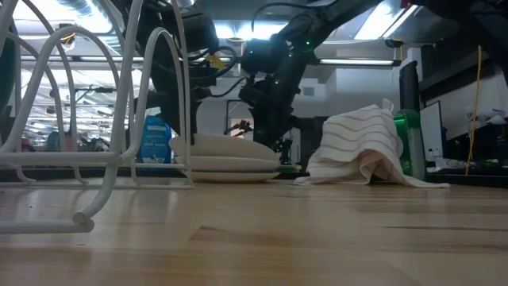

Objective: Sort dishes
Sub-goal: Put the white plate in the white dish rack

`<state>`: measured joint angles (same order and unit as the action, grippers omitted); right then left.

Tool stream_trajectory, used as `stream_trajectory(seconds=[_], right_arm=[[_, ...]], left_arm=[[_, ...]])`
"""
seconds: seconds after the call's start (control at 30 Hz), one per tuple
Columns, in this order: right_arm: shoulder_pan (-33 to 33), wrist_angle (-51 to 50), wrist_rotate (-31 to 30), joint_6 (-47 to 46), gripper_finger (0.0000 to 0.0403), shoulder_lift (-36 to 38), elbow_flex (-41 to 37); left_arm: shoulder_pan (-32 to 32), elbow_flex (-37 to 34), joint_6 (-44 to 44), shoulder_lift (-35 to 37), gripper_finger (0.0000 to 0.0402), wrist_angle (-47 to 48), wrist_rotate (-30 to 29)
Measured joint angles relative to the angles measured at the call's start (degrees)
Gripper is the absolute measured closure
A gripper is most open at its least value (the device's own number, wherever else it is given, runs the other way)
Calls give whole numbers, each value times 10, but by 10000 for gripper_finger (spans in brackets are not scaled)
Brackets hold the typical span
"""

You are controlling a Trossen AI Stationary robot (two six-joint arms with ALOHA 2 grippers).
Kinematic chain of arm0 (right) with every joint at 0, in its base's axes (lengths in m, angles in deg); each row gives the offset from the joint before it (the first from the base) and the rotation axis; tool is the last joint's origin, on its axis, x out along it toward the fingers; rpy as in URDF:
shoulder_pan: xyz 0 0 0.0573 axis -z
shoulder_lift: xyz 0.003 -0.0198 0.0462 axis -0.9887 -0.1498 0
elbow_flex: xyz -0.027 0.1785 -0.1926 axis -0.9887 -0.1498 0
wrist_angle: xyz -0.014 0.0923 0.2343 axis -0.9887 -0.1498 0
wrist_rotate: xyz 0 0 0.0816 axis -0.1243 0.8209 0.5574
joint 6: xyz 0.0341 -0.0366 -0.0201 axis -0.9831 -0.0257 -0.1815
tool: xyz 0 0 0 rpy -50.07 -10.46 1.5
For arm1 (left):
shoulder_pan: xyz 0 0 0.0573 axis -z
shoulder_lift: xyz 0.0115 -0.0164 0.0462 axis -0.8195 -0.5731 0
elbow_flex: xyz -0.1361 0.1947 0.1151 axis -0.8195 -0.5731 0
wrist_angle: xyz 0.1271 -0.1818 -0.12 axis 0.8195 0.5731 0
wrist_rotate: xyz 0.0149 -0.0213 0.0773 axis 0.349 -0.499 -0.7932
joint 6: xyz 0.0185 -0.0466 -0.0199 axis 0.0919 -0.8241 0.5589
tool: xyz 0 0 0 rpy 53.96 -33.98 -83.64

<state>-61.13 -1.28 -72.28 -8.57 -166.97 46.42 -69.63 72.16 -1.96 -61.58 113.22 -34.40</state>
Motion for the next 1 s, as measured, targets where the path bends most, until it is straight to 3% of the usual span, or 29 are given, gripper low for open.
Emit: stream_trajectory(seconds=[0.27,0.47,0.63,1.0], right_arm=[[-39,16,-6,101,253,0,0],[-67,28,-59,152,253,0,0],[-77,23,-103,159,253,3,0],[-82,-6,-97,160,253,44,1]], left_arm=[[0,0,-1,0,388,1,0],[0,0,1,-1,387,4,0],[0,0,1,-1,387,3,0],[0,0,3,-1,387,3,1]])
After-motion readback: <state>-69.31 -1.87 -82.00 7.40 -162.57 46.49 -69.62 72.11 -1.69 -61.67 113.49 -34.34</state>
